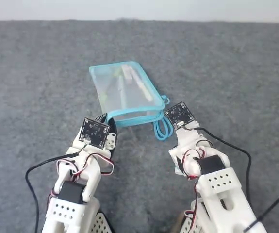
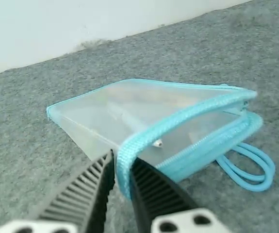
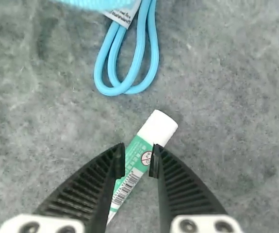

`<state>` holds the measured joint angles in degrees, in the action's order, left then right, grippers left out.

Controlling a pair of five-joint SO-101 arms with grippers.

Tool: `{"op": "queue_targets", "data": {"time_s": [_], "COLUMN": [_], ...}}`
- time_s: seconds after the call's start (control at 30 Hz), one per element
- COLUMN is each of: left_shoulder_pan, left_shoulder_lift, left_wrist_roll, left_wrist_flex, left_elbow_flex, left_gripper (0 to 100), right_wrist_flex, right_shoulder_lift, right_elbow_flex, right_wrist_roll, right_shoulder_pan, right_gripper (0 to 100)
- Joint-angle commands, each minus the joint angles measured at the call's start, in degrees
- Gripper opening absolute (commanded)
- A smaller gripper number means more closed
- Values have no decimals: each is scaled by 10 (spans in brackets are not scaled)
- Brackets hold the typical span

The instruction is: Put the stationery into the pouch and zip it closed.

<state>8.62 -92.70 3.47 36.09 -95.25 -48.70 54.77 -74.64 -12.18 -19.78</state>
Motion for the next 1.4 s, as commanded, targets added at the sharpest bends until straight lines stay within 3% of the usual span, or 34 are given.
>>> {"op": "queue_targets", "data": {"time_s": [0.0, 1.37], "left_shoulder_pan": [-3, -3], "left_shoulder_lift": [-9, -9], "left_wrist_roll": [3, 3], "left_wrist_flex": [-14, -14], "left_elbow_flex": [6, -7], "left_gripper": [12, 12], "right_wrist_flex": [27, 29], "right_shoulder_lift": [21, 20], "right_elbow_flex": [-3, -9], "right_wrist_roll": [-9, -9], "right_shoulder_pan": [7, 45], "right_gripper": [91, 95]}}
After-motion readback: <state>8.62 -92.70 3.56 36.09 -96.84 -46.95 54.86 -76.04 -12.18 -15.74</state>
